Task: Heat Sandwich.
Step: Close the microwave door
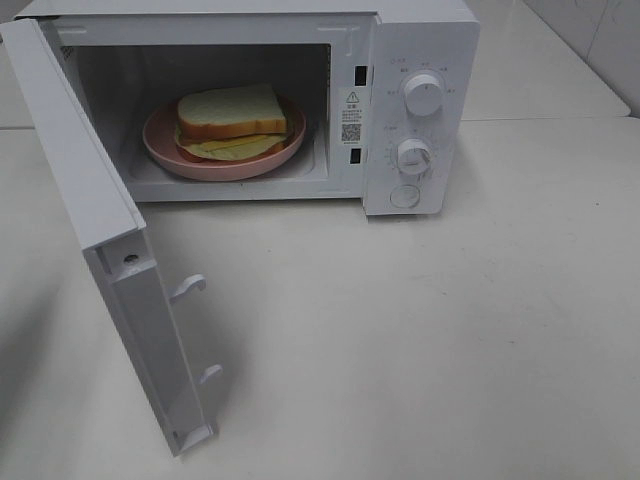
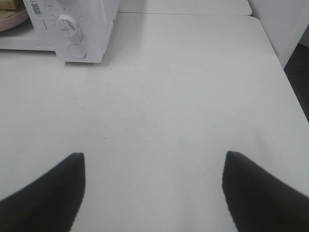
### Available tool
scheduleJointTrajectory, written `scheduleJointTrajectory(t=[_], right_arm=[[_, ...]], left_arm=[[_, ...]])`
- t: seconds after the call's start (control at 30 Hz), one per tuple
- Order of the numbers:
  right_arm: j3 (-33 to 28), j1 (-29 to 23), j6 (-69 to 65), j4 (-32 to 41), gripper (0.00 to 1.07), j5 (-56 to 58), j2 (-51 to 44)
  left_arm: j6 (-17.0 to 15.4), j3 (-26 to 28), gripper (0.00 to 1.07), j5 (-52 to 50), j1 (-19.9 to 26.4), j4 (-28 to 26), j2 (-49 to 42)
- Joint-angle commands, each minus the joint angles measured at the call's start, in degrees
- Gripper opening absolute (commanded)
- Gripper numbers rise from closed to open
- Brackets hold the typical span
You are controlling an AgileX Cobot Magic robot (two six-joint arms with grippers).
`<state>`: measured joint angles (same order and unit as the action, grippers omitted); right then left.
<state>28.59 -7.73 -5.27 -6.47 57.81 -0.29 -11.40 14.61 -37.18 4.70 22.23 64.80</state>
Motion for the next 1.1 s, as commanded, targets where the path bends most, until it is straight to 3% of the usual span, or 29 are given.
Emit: scheduleJointTrajectory(t=[0.03,0.17,0.37,0.5,0.7,1.1], right_arm=[[-0.11,0.40,0.06,-0.17,0.75,-0.80,-1.55],[-0.11,0.40,0.06,-0.17,0.75,-0.80,-1.55],[-0.11,0.40,0.06,-0.17,0.75,-0.80,-1.55],[-0.11,0.40,0.06,-0.17,0.75,-0.80,-1.55],[-0.11,0.40,0.06,-0.17,0.75,-0.80,-1.55],[-0.11,0.40,0.06,-0.17,0.75,-0.80,-1.55]], left_arm=[[-3.38,-0.23,0.00,-5.61,-0.29,6.13,2.41],[-5.21,0.69,0.00,-11.80,-1.03,12.15,8.37],[-4.58,3.09,0.00,-11.63,-6.99,11.29,12.55],[-4.07,4.64,0.00,-11.63,-11.75,5.39,15.13],[0.80,7.33,0.00,-11.69,-18.51,-2.52,19.65],[6.47,13.12,0.00,-11.52,-29.39,-16.33,25.38]])
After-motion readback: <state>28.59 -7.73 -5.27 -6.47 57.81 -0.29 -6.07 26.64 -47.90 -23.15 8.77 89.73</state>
